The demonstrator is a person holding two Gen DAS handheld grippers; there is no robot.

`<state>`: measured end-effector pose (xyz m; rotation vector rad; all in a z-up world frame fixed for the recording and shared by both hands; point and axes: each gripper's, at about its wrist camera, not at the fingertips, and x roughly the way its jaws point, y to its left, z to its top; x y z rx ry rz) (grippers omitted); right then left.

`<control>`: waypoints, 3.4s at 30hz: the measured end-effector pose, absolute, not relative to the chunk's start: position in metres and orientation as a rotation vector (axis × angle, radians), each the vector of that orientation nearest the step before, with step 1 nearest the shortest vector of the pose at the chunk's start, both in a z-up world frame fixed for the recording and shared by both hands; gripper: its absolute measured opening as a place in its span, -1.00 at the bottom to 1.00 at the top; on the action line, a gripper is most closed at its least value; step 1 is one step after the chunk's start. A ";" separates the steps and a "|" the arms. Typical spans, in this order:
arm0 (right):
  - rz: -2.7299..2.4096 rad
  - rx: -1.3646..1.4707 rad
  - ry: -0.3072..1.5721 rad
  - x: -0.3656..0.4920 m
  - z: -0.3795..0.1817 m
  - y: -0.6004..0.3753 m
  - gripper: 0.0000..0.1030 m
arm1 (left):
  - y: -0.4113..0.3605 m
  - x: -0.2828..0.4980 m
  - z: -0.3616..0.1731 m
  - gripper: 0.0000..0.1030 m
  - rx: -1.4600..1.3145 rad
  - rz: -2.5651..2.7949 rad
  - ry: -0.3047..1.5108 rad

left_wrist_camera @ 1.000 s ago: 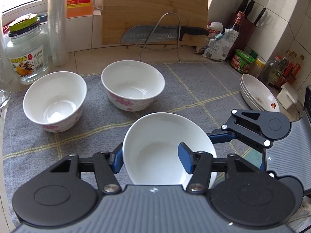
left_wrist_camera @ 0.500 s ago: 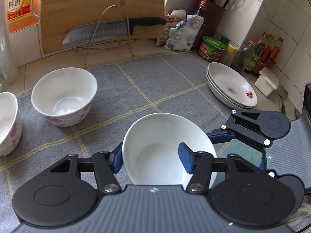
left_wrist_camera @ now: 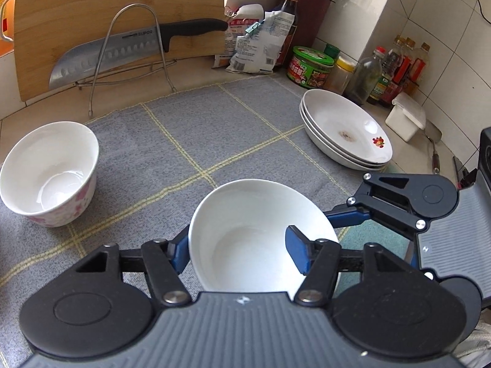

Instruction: Organize plates and bowls

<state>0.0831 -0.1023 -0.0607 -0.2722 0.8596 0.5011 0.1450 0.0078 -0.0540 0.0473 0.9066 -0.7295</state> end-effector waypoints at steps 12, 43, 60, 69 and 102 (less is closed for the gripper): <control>0.498 -0.261 0.891 0.088 -0.065 -0.103 0.69 | 0.007 0.150 -0.062 0.20 0.035 -0.735 0.928; 0.518 -0.202 0.868 0.092 -0.049 -0.113 1.00 | 0.040 0.135 -0.037 0.87 0.018 -0.579 0.786; 0.566 -0.236 0.850 0.127 -0.031 -0.103 1.00 | 0.081 0.129 -0.049 0.97 0.116 -0.275 0.654; 0.638 -0.257 0.875 0.183 -0.025 -0.086 1.00 | 0.085 0.146 -0.066 0.97 0.155 -0.206 0.634; 0.870 -0.241 1.002 0.320 -0.064 -0.017 0.60 | 0.075 0.189 -0.082 0.91 0.219 -0.193 0.595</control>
